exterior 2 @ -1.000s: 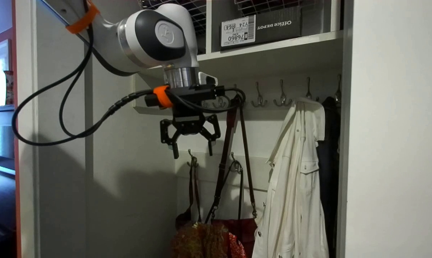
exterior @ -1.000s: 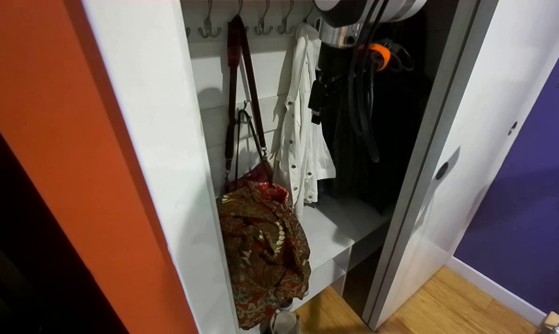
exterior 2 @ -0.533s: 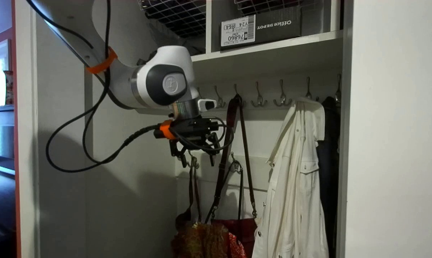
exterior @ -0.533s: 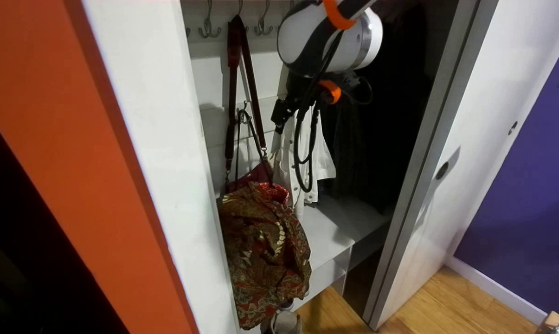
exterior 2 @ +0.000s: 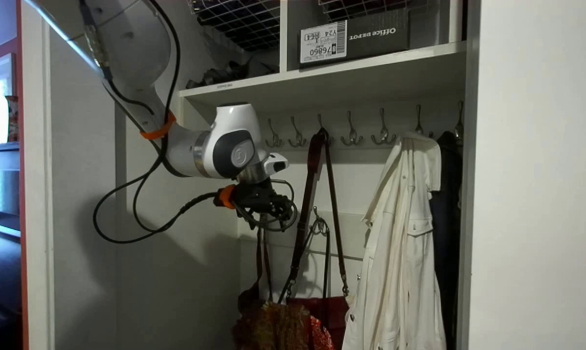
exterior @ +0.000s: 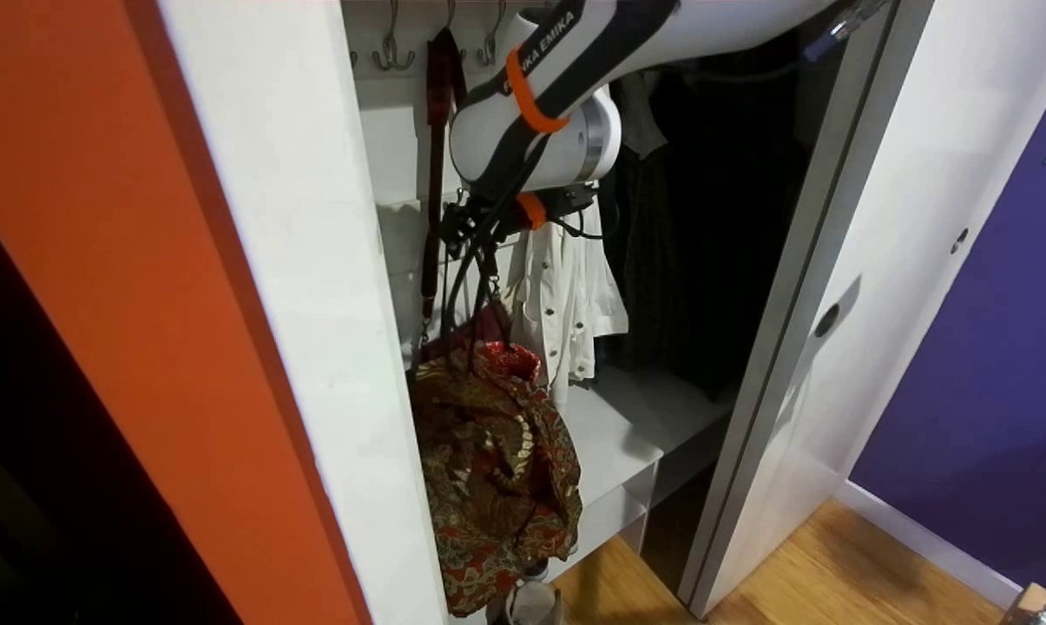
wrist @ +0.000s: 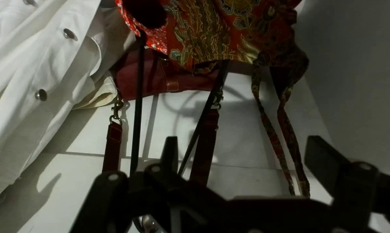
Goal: Hang the brown bag on the hook
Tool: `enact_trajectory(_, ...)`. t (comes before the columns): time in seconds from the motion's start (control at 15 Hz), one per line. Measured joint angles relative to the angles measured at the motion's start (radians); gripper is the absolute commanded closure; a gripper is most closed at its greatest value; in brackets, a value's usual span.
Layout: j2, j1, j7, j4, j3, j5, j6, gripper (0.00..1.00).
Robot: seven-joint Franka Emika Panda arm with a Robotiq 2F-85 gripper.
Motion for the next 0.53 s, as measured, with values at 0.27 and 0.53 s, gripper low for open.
enact_trajectory(0.27, 0.074, 0.017, 0.048, 0.081, 0.000, -0.003, 0.000, 0.00)
enact_trajectory(0.53, 0.079, 0.017, 0.049, 0.091, -0.002, -0.003, 0.000, 0.00)
